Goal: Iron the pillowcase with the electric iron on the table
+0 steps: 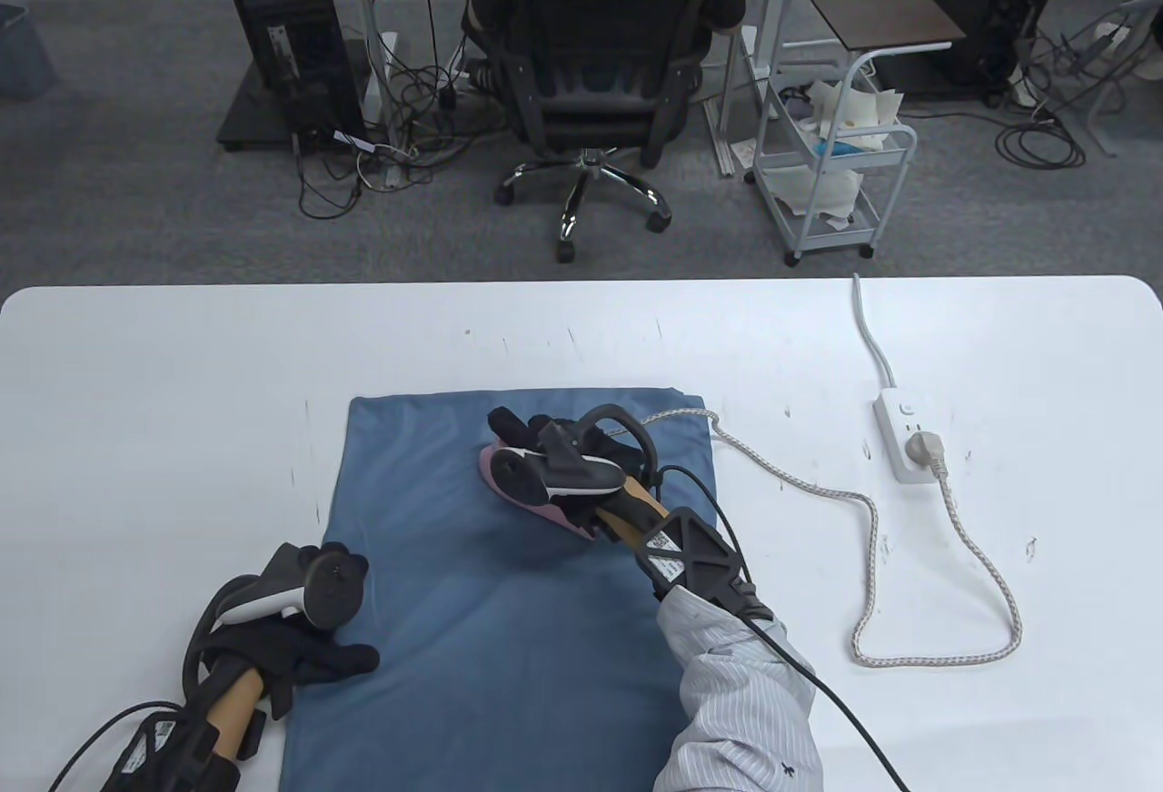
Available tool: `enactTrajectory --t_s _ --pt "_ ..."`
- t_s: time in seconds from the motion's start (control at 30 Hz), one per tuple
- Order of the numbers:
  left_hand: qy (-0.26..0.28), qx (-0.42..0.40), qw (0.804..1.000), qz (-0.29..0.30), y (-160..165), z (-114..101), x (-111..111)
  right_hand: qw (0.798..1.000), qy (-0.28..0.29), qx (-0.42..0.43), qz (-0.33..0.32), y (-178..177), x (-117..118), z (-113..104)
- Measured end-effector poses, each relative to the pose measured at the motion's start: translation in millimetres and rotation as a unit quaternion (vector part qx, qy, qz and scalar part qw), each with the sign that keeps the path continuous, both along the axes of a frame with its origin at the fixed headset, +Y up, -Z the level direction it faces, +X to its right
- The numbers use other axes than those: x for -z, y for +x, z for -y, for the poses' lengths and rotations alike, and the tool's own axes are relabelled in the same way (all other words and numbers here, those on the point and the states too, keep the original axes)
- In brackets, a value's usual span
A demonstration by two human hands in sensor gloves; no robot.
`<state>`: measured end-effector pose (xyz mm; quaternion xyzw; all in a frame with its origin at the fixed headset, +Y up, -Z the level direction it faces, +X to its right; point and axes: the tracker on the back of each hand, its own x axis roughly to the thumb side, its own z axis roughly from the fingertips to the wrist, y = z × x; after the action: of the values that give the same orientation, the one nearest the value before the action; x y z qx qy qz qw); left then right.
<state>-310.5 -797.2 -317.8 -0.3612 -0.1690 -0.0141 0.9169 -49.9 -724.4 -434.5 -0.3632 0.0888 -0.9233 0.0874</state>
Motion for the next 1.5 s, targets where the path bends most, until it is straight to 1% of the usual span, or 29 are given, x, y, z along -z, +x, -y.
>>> enactTrajectory --t_s 0.1,0.2,0.3,0.4,0.5,0.6,0.73,0.83,0.93,1.03,1.1,1.13,1.2,1.33,1.37,1.47,1.5 --pt "0.000 0.000 1.000 0.000 0.0 0.0 0.0 1.000 -0.011 0.007 -0.026 1.1 -10.1 -0.1" --pt "0.000 -0.001 1.000 0.000 -0.1 0.0 0.0 1.000 -0.009 0.019 -0.017 8.1 -9.3 2.1" --pt "0.000 -0.001 1.000 0.000 -0.2 -0.1 -0.1 0.999 0.007 0.017 0.039 20.7 6.7 4.7" --pt "0.000 -0.001 1.000 0.000 -0.2 -0.1 -0.1 0.995 0.010 0.017 0.096 35.0 23.9 6.1" --pt "-0.001 -0.001 1.000 0.000 -0.2 -0.1 0.0 0.993 0.013 0.018 0.115 43.1 28.5 6.3" --pt "-0.001 -0.001 1.000 0.000 -0.3 -0.1 -0.2 0.995 0.002 0.028 0.094 44.4 21.2 3.0" --pt "-0.001 -0.003 1.000 -0.001 -0.5 0.1 -0.5 0.997 -0.035 0.048 0.047 42.7 0.8 -1.8" --pt "0.000 -0.004 1.000 -0.002 -0.6 0.1 -0.6 0.997 -0.042 0.057 0.042 47.3 -6.7 -0.4" --pt "0.001 -0.004 1.000 -0.002 -0.8 0.1 -0.7 0.996 -0.020 0.056 0.072 59.0 -0.1 2.8" --pt "0.000 -0.004 1.000 -0.002 -0.9 0.1 -0.7 0.992 0.025 0.021 0.123 75.9 12.1 6.0" --pt "0.000 -0.003 1.000 -0.002 -0.9 0.0 -0.7 0.989 0.027 0.019 0.146 85.9 16.5 5.9" --pt "0.000 -0.003 1.000 -0.002 -1.0 -0.1 -0.8 0.988 0.017 0.025 0.149 90.5 16.1 4.9" --pt "0.000 -0.002 1.000 -0.002 -1.0 -0.1 -0.7 0.990 -0.006 0.041 0.138 96.1 10.3 1.9" --pt "-0.002 -0.004 1.000 -0.001 -1.2 0.0 -0.6 0.993 -0.047 0.054 0.089 105.1 -16.0 -2.3" --pt "-0.002 -0.004 1.000 -0.001 -1.2 0.0 -0.6 0.994 -0.050 0.056 0.084 106.7 -20.7 -2.2" --pt "-0.001 -0.005 1.000 -0.002 -1.3 0.0 -0.8 0.996 -0.026 0.045 0.078 116.7 -34.2 0.4" --pt "0.000 -0.005 1.000 -0.003 -1.3 0.0 -0.9 0.996 -0.005 0.035 0.084 122.8 -36.5 1.7"
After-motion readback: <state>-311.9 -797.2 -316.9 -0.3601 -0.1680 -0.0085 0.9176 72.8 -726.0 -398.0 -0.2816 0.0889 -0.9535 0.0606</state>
